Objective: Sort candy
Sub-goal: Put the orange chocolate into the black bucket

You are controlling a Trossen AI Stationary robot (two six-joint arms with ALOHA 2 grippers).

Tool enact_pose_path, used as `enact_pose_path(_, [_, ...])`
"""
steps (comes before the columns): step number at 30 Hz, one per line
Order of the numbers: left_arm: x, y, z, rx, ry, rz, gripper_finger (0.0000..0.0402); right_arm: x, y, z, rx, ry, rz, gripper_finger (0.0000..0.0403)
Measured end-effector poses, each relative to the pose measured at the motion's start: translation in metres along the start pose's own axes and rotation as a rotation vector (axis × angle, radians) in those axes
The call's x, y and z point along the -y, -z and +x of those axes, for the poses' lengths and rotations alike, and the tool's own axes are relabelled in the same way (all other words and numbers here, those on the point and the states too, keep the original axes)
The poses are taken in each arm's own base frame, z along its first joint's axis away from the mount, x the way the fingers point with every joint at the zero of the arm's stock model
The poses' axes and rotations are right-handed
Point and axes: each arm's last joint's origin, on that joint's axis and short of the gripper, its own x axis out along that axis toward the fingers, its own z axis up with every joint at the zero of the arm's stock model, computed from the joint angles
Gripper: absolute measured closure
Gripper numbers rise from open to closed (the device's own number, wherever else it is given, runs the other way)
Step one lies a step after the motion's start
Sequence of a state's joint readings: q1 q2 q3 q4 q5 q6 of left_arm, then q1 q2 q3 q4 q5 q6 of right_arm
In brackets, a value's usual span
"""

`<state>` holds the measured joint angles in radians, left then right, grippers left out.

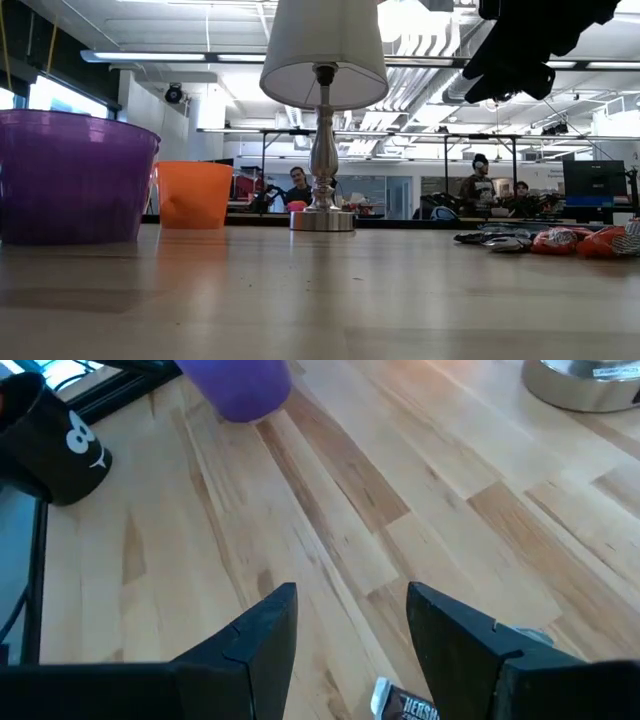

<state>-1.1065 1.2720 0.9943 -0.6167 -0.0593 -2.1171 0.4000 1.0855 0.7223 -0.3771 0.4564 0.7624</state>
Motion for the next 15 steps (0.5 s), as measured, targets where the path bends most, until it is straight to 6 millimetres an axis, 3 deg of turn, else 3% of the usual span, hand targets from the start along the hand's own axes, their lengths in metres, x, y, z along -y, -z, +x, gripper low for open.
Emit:
enact_pose_path(9, [-0.007,-0.009,0.001,0.065,-0.098,0.013,0.0299,-0.001,0.001,0.000,-0.026,-0.025,0.070,0.0219])
enact_pose_path(15, [0.008,-0.028,-0.004,0.105,-0.017,0.127,0.0298,-0.003,0.000,-0.001,-0.072,-0.071,0.139,0.0219])
